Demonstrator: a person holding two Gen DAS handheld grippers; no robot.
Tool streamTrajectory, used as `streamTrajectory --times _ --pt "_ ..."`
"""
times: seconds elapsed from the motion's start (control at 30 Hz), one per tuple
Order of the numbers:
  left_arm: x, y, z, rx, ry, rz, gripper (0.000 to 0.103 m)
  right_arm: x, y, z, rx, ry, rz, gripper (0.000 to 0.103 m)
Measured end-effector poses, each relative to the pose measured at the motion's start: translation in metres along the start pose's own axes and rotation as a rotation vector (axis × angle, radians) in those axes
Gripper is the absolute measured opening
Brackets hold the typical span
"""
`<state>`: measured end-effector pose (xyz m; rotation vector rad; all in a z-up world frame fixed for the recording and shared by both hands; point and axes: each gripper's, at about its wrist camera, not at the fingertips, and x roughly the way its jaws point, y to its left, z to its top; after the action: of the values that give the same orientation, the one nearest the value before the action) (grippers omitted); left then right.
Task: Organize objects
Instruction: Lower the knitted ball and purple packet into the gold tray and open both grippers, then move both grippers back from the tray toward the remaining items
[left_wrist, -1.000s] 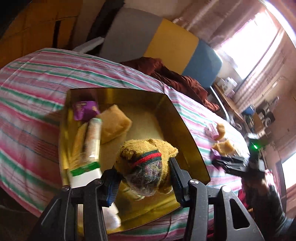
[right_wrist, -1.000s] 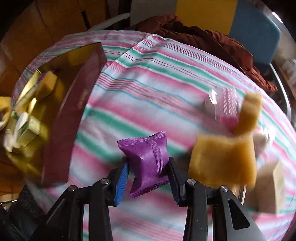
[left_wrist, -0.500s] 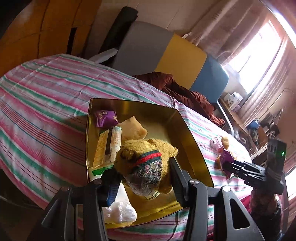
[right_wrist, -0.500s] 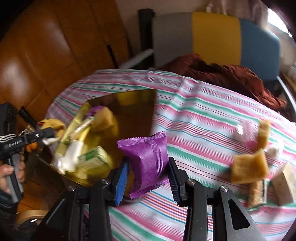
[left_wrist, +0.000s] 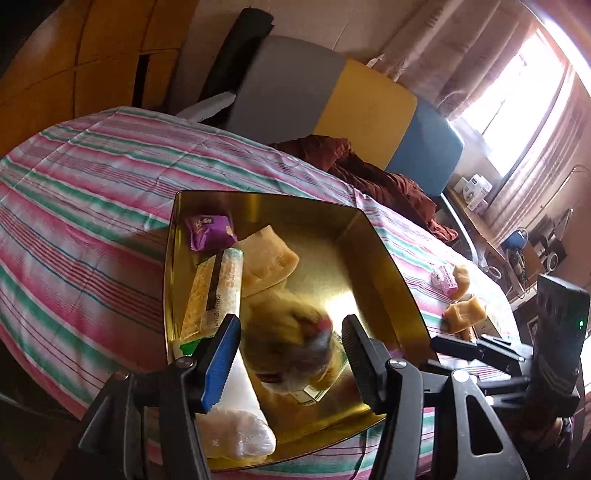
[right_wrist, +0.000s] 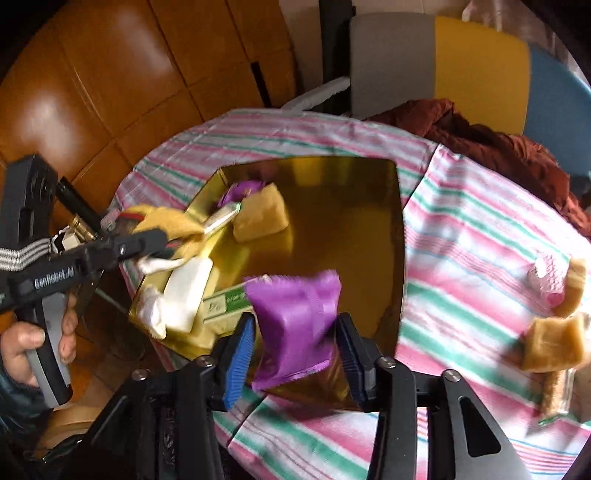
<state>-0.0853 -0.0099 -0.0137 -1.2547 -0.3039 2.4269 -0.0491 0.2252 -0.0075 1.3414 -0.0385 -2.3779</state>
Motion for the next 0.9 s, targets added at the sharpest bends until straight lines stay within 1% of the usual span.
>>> streamTrajectory --times 0.1,0.23,0.33,0.37,0.4,0.47,0.53,0.6,0.63,0.9 --pt "0.0 0.003 -0.005 -0.009 0.009 0.018 0.058 0.007 0.002 -0.005 0.023 0.02 0.03 0.061" --pt "-0.01 0.007 -0.008 -0.02 -0.014 0.044 0.058 0.013 0.005 -0.012 0.035 0.029 0.045 0.062" --pt "-0.019 -0.001 -0.011 0.005 -0.048 0.068 0.058 0.012 0.005 -0.017 0.048 0.025 0.044 0.066" --pt "-0.02 -0.004 -0.012 0.018 -0.056 0.076 0.058 0.012 0.005 -0.018 0.051 0.021 0.036 0.071" --pt "-0.022 -0.008 -0.013 0.034 -0.066 0.086 0.058 0.01 0.005 -0.02 0.055 0.014 0.024 0.079" --pt "-0.024 -0.018 -0.016 0.068 -0.084 0.117 0.058 0.008 0.006 -0.024 0.06 -0.005 0.002 0.086" --pt "-0.024 -0.025 -0.019 0.096 -0.09 0.136 0.058 0.005 0.008 -0.027 0.06 -0.025 -0.021 0.09" --pt "-0.024 -0.032 -0.023 0.123 -0.094 0.152 0.058 0.001 0.009 -0.03 0.06 -0.049 -0.048 0.101" --pt "-0.023 -0.035 -0.025 0.133 -0.094 0.157 0.058 0.0 0.009 -0.031 0.063 -0.063 -0.06 0.103" --pt "-0.021 -0.054 -0.039 0.203 -0.085 0.178 0.058 -0.013 0.007 -0.034 0.071 -0.129 -0.136 0.103"
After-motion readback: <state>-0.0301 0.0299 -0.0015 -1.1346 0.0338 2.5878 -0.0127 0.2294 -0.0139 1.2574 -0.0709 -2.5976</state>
